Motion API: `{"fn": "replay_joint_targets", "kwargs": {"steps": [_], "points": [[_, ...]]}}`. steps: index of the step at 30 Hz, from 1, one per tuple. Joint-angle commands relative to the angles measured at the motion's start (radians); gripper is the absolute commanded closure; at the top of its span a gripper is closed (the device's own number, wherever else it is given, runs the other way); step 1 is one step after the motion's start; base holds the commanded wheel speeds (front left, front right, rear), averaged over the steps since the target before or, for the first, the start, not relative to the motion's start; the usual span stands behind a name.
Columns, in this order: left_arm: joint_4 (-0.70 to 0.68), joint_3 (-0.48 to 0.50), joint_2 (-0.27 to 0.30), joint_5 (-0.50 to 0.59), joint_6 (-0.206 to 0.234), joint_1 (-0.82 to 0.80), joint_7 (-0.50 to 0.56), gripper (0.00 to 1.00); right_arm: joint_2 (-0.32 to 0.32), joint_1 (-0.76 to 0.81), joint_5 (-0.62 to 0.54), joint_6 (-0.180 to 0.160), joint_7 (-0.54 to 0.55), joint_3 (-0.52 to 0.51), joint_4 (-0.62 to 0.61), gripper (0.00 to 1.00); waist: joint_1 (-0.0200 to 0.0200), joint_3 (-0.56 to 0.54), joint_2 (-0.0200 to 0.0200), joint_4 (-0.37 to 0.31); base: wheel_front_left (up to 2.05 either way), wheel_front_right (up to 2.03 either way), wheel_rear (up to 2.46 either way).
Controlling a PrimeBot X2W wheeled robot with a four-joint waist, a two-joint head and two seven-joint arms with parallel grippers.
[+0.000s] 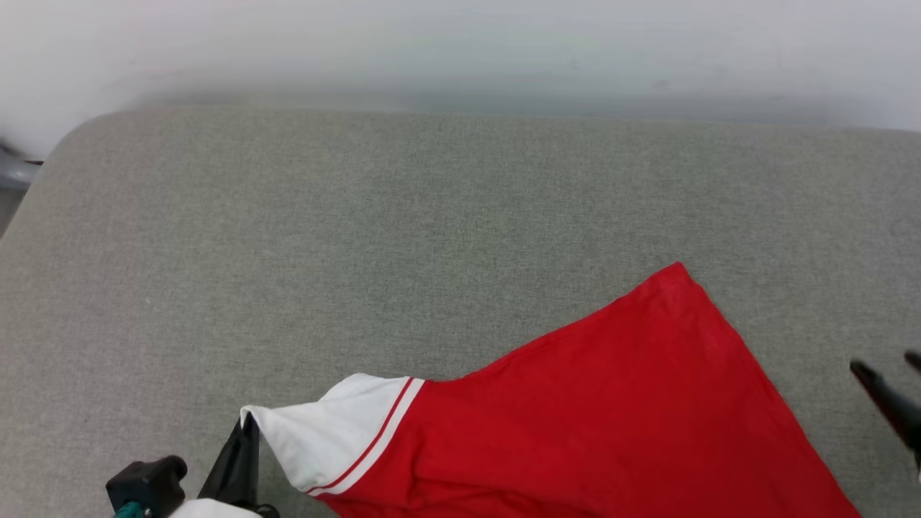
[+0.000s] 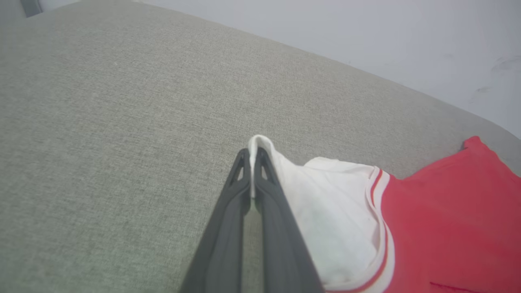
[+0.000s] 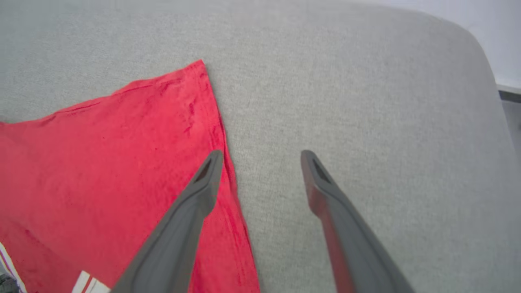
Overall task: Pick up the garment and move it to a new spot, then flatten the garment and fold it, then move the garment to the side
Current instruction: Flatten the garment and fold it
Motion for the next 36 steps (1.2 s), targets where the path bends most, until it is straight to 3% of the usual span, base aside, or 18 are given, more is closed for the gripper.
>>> {"fn": "replay_joint_targets", "kwargs": {"steps": [1, 8, 19, 28, 36], "points": [[-0.007, -0.002, 0.004, 0.007, 0.003, -0.016, -0.001, 1.00, -0.013, -0.044, -0.006, -0.001, 0.009, 0.010, -0.012, 0.00, 0.0000, 0.010, -0.0001, 0.006, 0.00, 0.00, 0.00], [-0.027, -0.018, 0.001, 0.016, -0.003, -0.065, 0.000, 1.00, -0.066, -0.311, -0.015, -0.001, 0.117, 0.166, -0.007, 0.00, 0.0000, 0.068, -0.0001, 0.033, 0.00, 0.00, 0.00], [-0.039, -0.054, -0.023, 0.030, -0.023, -0.143, -0.017, 1.00, -0.104, -0.655, -0.023, -0.001, 0.399, 0.464, 0.165, 0.00, 0.0000, 0.168, -0.0001, 0.100, 0.00, 0.00, 0.00], [-0.036, -0.075, -0.048, 0.044, -0.035, -0.199, -0.032, 1.00, -0.091, -0.808, -0.048, -0.001, 0.446, 0.602, 0.332, 0.00, 0.0000, 0.251, -0.0001, 0.146, 0.00, 0.00, 0.00], [-0.017, -0.080, -0.060, 0.053, -0.042, -0.229, -0.043, 1.00, -0.096, -0.783, -0.006, 0.000, 0.433, 0.788, 0.469, 0.00, 0.0000, 0.288, -0.0001, 0.162, 0.00, 0.00, 0.00]]}}
